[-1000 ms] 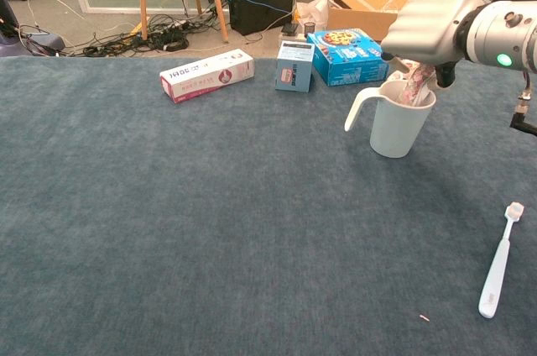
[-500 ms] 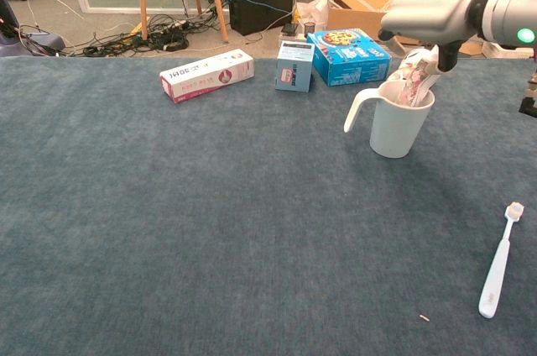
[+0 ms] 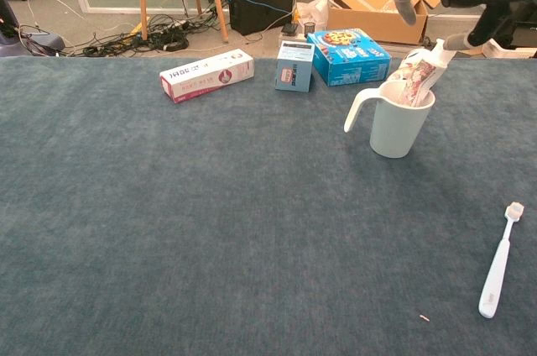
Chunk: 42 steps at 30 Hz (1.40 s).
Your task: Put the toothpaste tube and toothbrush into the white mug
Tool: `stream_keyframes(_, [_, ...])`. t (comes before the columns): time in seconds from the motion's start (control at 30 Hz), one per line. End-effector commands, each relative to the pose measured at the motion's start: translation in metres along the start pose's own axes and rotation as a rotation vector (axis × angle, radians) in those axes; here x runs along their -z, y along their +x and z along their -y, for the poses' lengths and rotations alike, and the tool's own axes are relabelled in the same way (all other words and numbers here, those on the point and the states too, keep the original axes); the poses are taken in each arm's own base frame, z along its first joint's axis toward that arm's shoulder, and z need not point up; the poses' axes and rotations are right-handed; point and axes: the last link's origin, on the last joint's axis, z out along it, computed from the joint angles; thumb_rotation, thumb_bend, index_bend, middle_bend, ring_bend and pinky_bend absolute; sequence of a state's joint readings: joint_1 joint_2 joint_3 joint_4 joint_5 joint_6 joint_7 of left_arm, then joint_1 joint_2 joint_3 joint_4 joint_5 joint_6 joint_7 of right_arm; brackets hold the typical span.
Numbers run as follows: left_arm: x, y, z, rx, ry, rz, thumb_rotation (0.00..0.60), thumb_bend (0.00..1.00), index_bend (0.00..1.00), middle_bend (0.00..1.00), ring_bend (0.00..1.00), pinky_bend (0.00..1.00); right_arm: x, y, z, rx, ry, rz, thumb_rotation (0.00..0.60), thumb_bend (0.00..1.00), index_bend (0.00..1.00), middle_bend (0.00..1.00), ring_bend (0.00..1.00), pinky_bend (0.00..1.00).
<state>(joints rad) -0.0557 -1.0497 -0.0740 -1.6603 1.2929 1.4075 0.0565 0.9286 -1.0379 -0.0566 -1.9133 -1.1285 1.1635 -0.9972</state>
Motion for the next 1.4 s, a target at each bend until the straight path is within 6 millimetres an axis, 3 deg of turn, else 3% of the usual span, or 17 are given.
stream_keyframes(0.03, [0.000,0.000,0.000,-0.002,-0.001,0.001,0.600,0.00,0.31,0.40,0.33,0.28,0.034,-0.011,0.003,-0.153,0.026,-0.014,0.600,0.19,0.42,1.00,1.00,1.00])
stream_keyframes(0.23, [-0.001,-0.001,0.000,-0.001,0.001,0.002,0.600,0.00,0.32,0.40,0.33,0.28,0.057,-0.042,0.012,-0.281,0.078,0.022,0.600,0.19,0.42,1.00,1.00,1.00])
stream_keyframes(0.6, [-0.001,-0.001,0.000,-0.002,0.003,0.003,0.600,0.00,0.32,0.40,0.33,0.28,0.075,-0.085,0.034,-0.368,0.137,0.109,0.600,0.19,0.42,1.00,1.00,1.00])
stream_keyframes(1.4, [-0.001,-0.002,0.000,-0.005,0.003,0.004,0.600,0.00,0.32,0.40,0.33,0.28,0.108,-0.125,0.067,-0.387,0.293,0.182,0.600,0.19,0.52,1.00,1.00,1.00])
